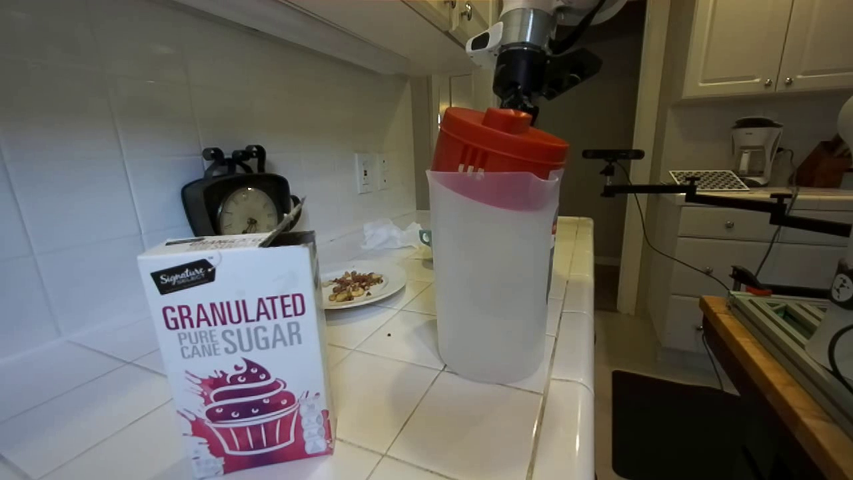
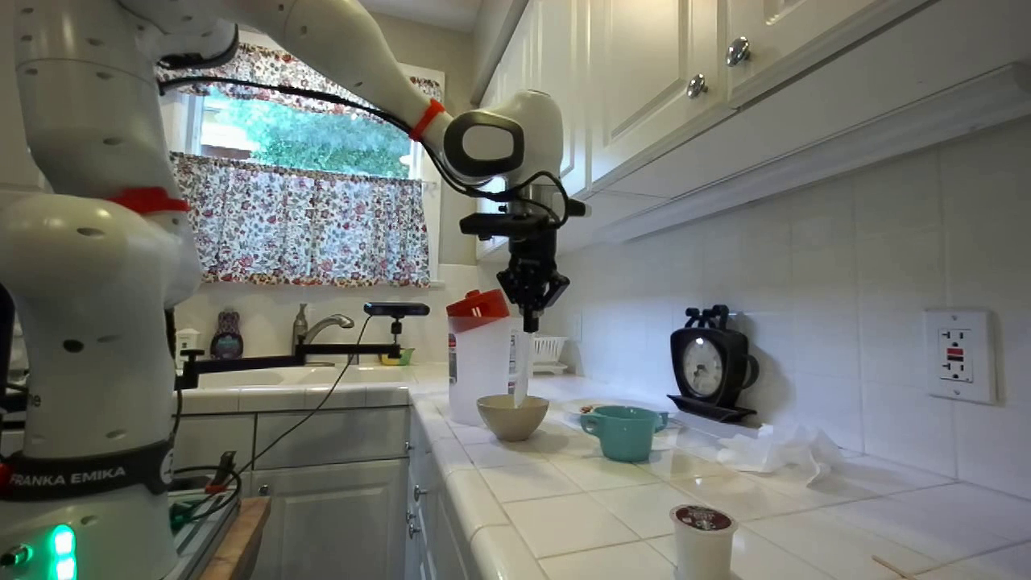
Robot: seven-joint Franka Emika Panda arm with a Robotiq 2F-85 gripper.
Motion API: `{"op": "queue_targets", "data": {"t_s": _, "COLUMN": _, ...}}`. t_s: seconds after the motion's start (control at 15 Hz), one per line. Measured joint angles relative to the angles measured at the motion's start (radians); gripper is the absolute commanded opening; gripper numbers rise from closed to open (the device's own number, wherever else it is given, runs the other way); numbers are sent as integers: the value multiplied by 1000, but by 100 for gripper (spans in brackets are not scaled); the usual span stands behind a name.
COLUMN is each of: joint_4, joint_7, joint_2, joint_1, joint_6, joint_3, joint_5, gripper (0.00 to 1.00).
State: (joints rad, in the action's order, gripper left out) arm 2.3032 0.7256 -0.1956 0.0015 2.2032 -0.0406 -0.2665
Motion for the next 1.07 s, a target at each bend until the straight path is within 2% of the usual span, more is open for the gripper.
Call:
{"op": "queue_targets", "data": {"t_s": 0.33, "joint_4": 0, "joint_7": 17, "joint_2": 10, "joint_1": 14, "joint_6": 10, "joint_3": -5, "joint_5": -36, "gripper": 1}}
{"op": "queue_targets", "data": {"t_s": 0.67, "joint_4": -8, "joint_7": 108, "joint_2": 36, "joint_1": 23, "joint_6": 45, "joint_3": -41, "joint_5": -208, "gripper": 1}}
{"op": "queue_targets", "data": {"t_s": 1.07, "joint_4": -40, "joint_7": 144, "joint_2": 53, "joint_1": 3, "joint_6": 62, "joint_3": -102, "joint_5": -331, "gripper": 1}}
